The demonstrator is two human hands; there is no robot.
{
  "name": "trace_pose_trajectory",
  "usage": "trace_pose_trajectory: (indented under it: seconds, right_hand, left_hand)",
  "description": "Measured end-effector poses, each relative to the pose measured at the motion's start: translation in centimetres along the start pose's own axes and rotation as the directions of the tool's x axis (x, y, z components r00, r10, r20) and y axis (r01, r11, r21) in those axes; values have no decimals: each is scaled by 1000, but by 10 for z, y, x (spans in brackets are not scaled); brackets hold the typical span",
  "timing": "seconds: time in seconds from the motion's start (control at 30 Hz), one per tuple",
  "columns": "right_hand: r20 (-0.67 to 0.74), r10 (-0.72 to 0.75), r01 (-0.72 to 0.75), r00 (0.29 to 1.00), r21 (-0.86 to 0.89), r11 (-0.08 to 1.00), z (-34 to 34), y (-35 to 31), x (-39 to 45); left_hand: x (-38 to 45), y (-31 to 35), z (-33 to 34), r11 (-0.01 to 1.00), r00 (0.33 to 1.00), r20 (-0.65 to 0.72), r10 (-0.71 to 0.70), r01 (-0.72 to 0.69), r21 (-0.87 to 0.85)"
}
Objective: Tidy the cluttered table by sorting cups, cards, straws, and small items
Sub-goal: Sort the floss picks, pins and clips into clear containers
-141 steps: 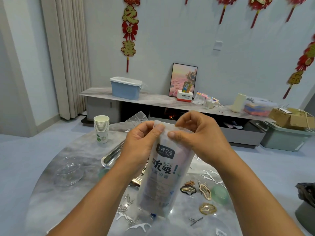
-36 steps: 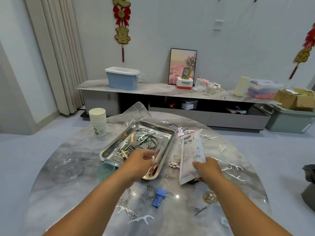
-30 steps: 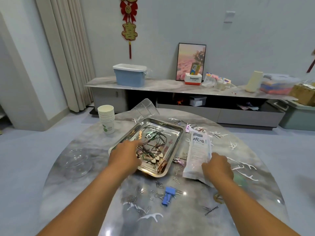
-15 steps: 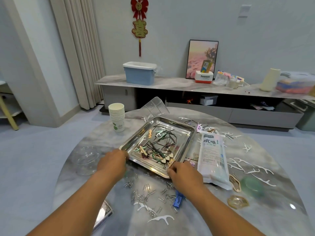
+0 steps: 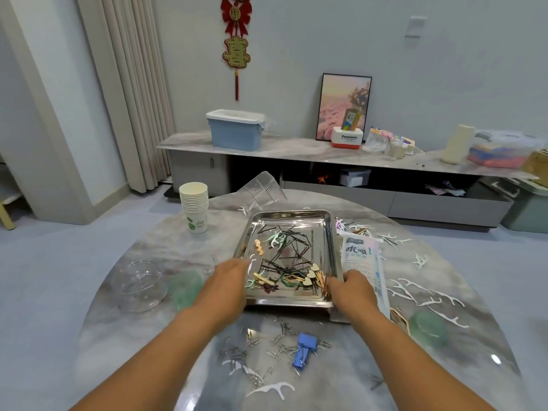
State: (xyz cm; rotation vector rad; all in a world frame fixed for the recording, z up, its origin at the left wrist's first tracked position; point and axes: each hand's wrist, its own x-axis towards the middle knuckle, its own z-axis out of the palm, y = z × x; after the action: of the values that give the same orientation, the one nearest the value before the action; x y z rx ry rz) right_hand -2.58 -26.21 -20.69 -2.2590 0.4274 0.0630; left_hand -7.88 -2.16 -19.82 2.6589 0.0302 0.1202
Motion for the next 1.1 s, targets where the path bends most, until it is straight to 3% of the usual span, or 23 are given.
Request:
trace_pose_trajectory:
  seconds: [0.13,0.23,0.33,0.5,0.63,0.73,0.87,0.97,1.1]
  right_hand:
    - [-47,-76,80,996,84,993,-17,-9,-7]
    - [-88,-125,136,988,134,982,-30,-22,-16]
    - [-112,-141,162,984,203,966,-38,-31,-23]
    - [-141,-159,191,977,258,947,-42,-39,-30]
    - [-103,-174,202,979,437,877,-31,-42,-40]
    - [13,-187,151,982,537,830,-10,-42,-51]
    - [62,-196,140,979,500,855,8,-42,-61]
    - [41,-176,136,983,476,869,4,-44,-63]
    - [-20,-163,155,986,433,888,0,-46,-66]
  left_hand:
    - [-4,19,19,976,983,181,-2,42,-215]
    - [-5,19,32,918,971,240,-24,116,-378]
    - [-10,25,43,917,958,280,59,59,-394]
    - [-17,22,61,878,969,153,195,-103,-468]
    - [-16,24,69,777,985,-38,168,-156,-610]
    - [-17,30,75,718,992,-51,114,-118,-686]
    - [-19,43,77,651,1000,-27,2,-22,-759]
    - [-19,47,72,619,999,29,-16,33,-785]
    - [-19,47,71,658,997,77,8,52,-752]
